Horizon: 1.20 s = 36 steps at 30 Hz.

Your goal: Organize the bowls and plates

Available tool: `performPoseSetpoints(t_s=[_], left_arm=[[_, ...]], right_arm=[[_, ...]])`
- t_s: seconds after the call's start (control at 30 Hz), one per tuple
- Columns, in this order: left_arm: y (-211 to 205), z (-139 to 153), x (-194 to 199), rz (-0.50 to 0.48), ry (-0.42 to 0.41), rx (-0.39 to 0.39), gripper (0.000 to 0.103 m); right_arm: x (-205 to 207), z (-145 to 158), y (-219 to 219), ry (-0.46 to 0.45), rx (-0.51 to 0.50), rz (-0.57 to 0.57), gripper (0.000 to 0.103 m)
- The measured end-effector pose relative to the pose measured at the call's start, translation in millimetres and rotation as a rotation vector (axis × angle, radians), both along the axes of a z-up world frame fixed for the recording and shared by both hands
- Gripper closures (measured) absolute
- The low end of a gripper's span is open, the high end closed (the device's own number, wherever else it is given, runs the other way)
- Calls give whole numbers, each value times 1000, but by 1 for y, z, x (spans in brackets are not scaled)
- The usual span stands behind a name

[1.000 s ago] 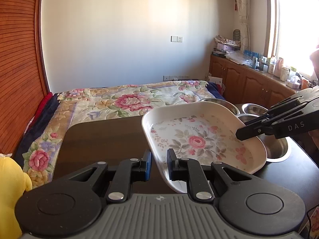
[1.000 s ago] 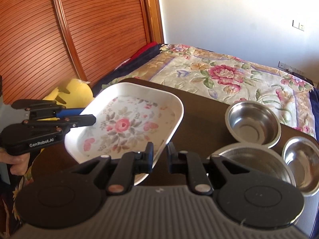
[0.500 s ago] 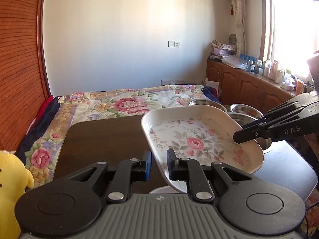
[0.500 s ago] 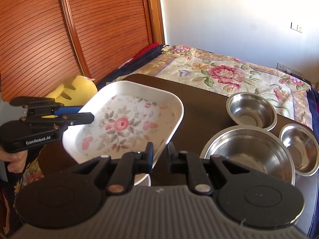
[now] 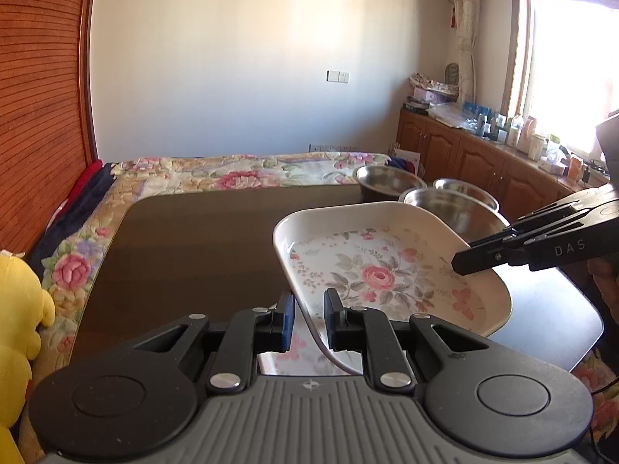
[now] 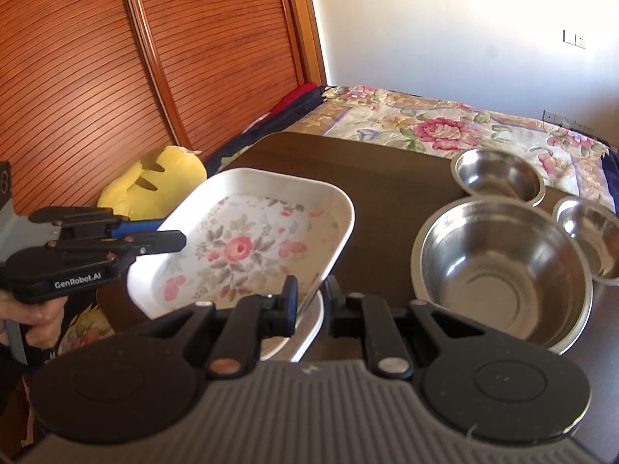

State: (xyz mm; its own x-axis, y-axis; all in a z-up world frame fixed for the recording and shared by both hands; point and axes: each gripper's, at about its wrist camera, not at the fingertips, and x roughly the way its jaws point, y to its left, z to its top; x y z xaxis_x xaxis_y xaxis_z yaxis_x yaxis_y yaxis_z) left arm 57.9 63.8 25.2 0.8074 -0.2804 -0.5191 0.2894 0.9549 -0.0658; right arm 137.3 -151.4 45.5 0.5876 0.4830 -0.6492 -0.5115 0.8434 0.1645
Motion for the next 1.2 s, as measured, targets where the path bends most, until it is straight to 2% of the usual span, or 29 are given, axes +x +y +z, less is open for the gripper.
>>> performPoseSetpoints(t_s=[0.3, 1.2], left_arm=[[8, -20, -9, 11, 42, -13, 85], [8, -39, -13, 45, 64, 22, 85]], right_arm=[[-13, -15, 4, 6, -12, 14, 87], [-16, -28, 9, -3, -4, 3, 87]])
